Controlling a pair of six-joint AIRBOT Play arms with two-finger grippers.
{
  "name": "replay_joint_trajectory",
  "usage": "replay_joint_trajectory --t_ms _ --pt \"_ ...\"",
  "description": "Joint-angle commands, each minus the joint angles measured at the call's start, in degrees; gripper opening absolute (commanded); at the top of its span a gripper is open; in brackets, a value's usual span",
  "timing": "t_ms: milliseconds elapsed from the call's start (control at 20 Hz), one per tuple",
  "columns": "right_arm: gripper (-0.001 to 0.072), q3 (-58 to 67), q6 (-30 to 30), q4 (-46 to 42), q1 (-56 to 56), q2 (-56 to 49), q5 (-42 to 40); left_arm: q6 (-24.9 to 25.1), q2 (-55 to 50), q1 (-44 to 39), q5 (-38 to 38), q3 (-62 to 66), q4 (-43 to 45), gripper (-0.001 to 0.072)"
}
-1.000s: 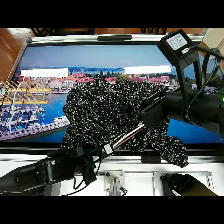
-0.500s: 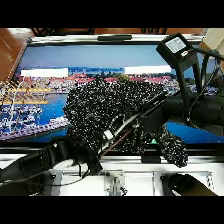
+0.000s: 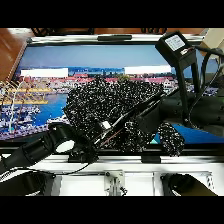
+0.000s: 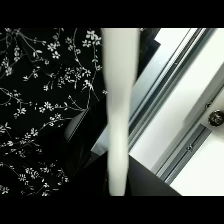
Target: Fold the shirts.
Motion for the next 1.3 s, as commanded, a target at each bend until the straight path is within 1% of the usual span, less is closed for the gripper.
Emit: replay_joint_trajectory --t_ms 0,150,250,450,550,700,850,1000,1050,1150,1200,1250 --pt "0.0058 0.07 -0.04 2.89 0.04 0.00 -1.27 1.27 -0.50 0.35 0.74 0.50 -0.02 0.0046" --pt "0.0059 0.07 -0.04 3.26 0.04 0.00 -1.27 1.27 -0.50 1.18 2.29 2.49 0.33 0.0046" --pt "0.0059 0.07 0.22 1.77 0.04 0.00 -1.25 2.58 -0.50 1.81 2.38 3.69 0.33 0.0046" --pt "0.0059 0.07 3.37 -4.04 0.04 0.00 -1.25 3.10 -0.55 1.75 -0.17 3.80 0.94 0.0047" --pt "0.0060 0.07 4.81 -7.21 0.02 0.00 -1.29 4.26 -0.55 1.75 -0.52 3.82 0.98 0.0047" --pt "0.0059 0.07 6.29 -11.87 0.02 0.00 -1.29 4.61 -0.48 1.75 -0.76 3.82 1.01 0.0046" --pt "0.0059 0.07 6.64 -16.96 -0.02 -0.24 -1.99 10.34 -0.46 1.75 -5.11 3.82 1.03 0.0047" --pt "0.0059 0.07 6.60 -18.05 -0.02 -0.24 -4.39 15.30 -0.44 1.75 -12.33 3.85 2.27 0.0046" --pt "0.0059 0.07 6.60 -18.12 -0.02 -0.22 -4.96 16.24 -0.44 1.75 -15.52 3.85 4.33 0.0046" --pt "0.0059 0.07 6.60 -18.14 -0.02 -0.22 -5.42 16.26 -0.44 1.77 -20.74 3.85 10.45 0.0047" --pt "0.0059 0.07 6.60 -18.10 -0.02 -0.22 -5.60 16.61 -0.44 1.77 -21.20 3.85 11.98 0.0046" --pt "0.0059 0.07 6.60 -18.03 0.00 -0.22 -5.79 17.84 -0.46 1.73 -20.79 3.89 11.63 0.0046"
